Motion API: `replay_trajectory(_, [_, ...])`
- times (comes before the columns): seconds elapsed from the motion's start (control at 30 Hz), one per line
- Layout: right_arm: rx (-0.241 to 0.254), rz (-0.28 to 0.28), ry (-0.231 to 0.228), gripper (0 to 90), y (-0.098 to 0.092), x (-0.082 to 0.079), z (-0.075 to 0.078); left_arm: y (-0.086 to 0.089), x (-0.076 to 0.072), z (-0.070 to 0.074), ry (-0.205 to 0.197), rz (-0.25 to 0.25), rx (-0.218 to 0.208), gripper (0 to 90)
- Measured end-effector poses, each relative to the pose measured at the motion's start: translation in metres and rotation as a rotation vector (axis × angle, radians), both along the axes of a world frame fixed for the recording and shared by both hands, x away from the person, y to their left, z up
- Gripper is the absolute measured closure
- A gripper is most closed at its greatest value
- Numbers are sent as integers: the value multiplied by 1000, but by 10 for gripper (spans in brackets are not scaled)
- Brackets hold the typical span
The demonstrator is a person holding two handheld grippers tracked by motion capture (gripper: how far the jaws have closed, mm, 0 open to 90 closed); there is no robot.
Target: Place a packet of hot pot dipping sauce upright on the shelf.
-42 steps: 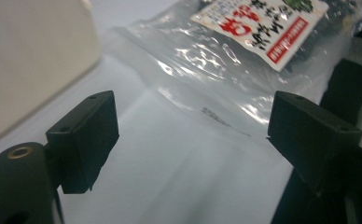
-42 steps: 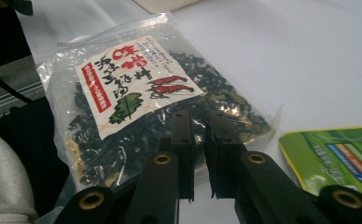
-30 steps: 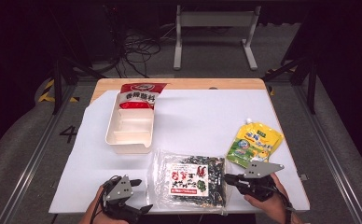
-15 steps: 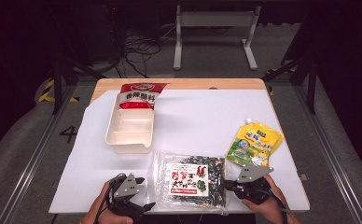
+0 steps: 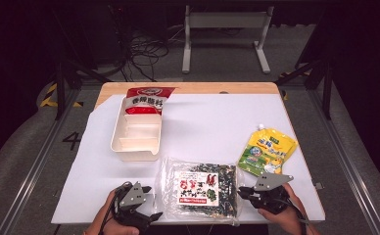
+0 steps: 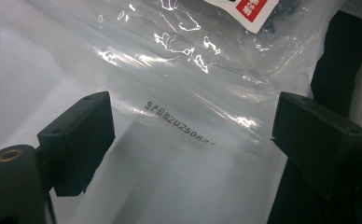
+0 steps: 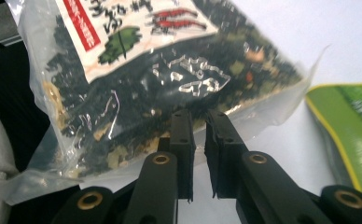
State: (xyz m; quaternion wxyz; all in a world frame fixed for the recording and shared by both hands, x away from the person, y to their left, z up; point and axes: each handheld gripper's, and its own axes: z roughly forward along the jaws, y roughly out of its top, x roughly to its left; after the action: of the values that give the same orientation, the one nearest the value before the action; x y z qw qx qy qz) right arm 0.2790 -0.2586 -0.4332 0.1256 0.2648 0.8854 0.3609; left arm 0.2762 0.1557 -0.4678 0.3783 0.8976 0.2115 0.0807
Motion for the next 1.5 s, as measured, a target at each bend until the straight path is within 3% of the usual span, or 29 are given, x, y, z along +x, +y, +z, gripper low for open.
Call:
replay_trajectory(0.07, [-10, -1, 14, 809, 0, 1, -3, -2, 1, 0, -9, 0, 10, 131])
replay_trajectory(0.17, [-64, -13, 52, 820, 0, 4, -13, -3, 4, 1, -21, 15, 14, 147])
replay_trajectory(0.33, [-20, -31, 75, 816, -5, 4, -15, 0, 12, -1, -7, 55, 1, 153])
replay_trajectory(0.63, [-36, -15, 65, 785, -3, 1, -13, -3, 20, 0, -8, 87, 10, 146])
replay_trajectory(0.77, [-2, -50, 47, 640, -8, 2, -8, 1, 16, 5, 2, 82, -8, 193])
replay_trajectory(0.8, [-2, -50, 47, 640, -8, 2, -8, 1, 16, 5, 2, 82, -8, 198])
replay_trajectory(0.87, [28, -113, 8, 547, -16, 1, 1, 3, 10, 8, 6, 69, -26, 212])
replay_trajectory(0.9, [32, -139, 1, 522, -19, 1, 2, 3, 4, 7, 32, 47, -28, 212])
replay_trajectory(0.97, [41, -173, -5, 497, -25, 1, 4, 1, 1, 5, 35, 40, 2, 189])
replay_trajectory(1.1, [70, -215, 0, 475, -31, 0, 4, 1, 5, 4, 64, 32, -4, 187])
replay_trajectory(1.23, [108, -233, -42, 469, -31, -6, 5, -1, 1, 5, 54, -11, 16, 257])
replay_trajectory(1.33, [117, -226, -17, 451, -30, -6, 5, -2, 2, 4, 49, 0, 26, 259])
replay_trajectory(1.4, [102, -232, -29, 451, -32, -5, 5, 0, 4, 4, 55, 12, 26, 264])
replay_trajectory(1.47, [152, -245, -2, 451, -36, -3, 6, 2, 5, 3, 63, 18, 24, 273])
replay_trajectory(1.5, [163, -246, 7, 451, -36, -2, 5, 2, 5, 4, 44, 23, 42, 288])
